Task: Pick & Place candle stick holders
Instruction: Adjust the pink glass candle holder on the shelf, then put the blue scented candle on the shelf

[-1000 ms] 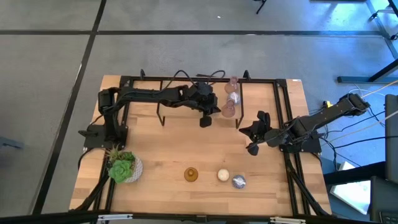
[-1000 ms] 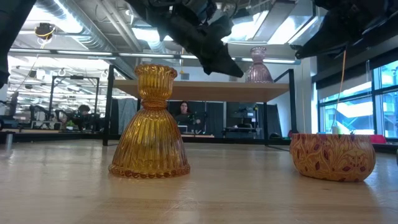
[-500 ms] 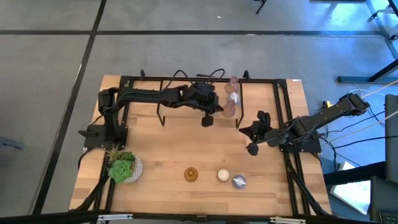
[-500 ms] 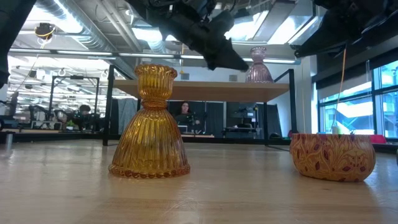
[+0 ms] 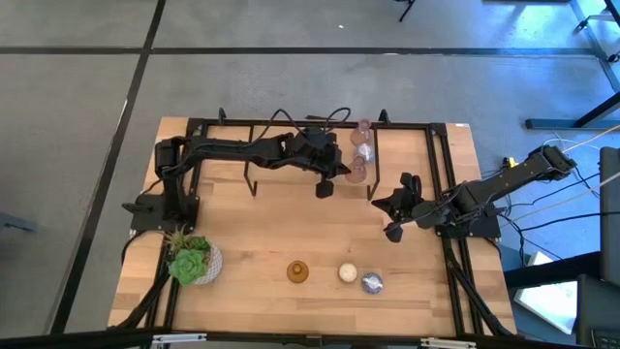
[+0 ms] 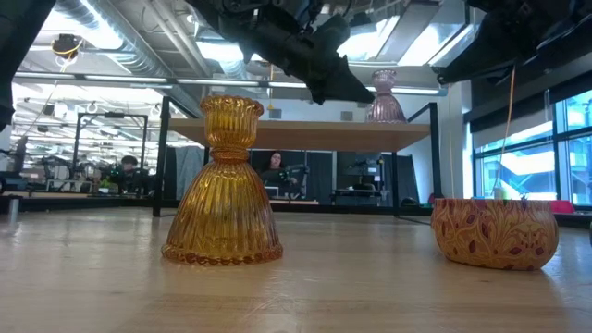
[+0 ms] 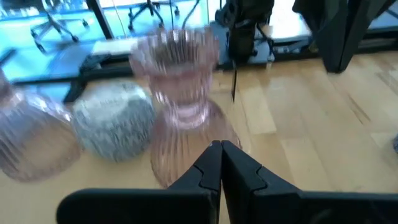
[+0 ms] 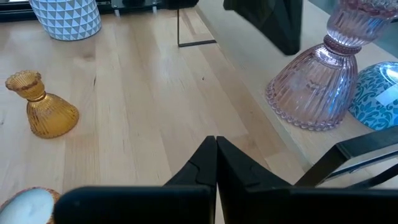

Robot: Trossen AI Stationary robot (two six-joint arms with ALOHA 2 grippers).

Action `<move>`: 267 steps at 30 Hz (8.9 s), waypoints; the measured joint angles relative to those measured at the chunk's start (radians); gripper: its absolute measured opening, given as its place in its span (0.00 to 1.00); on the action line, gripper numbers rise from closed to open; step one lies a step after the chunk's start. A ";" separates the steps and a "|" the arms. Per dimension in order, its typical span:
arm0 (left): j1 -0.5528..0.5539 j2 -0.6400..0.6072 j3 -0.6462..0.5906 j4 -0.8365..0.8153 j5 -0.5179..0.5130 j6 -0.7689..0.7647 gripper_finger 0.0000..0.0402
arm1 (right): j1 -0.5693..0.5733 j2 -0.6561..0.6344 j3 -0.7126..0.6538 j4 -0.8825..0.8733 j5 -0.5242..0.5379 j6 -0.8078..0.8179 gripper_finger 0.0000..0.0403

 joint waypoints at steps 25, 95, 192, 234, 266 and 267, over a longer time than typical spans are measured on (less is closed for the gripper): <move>0.024 0.000 0.000 -0.009 0.001 -0.011 0.00 | 0.000 0.000 0.000 -0.001 0.000 -0.001 0.01; -0.135 -0.183 0.000 -0.289 -0.188 0.033 0.00 | 0.041 0.004 0.000 0.077 -0.123 -0.081 0.01; -1.156 -0.031 -0.180 0.283 -0.840 -0.394 0.00 | 0.510 0.806 0.193 0.034 -0.191 0.843 0.28; -1.181 0.022 -0.240 0.079 -1.189 -0.859 0.00 | 0.290 1.014 0.193 0.702 -0.221 0.319 0.26; -1.108 0.144 -0.291 0.181 -0.947 -0.873 0.00 | 0.314 1.066 0.440 0.564 -0.317 0.190 0.25; -1.107 0.144 -0.291 0.181 -0.947 -0.873 0.00 | 0.321 1.064 0.442 0.538 -0.296 0.210 0.25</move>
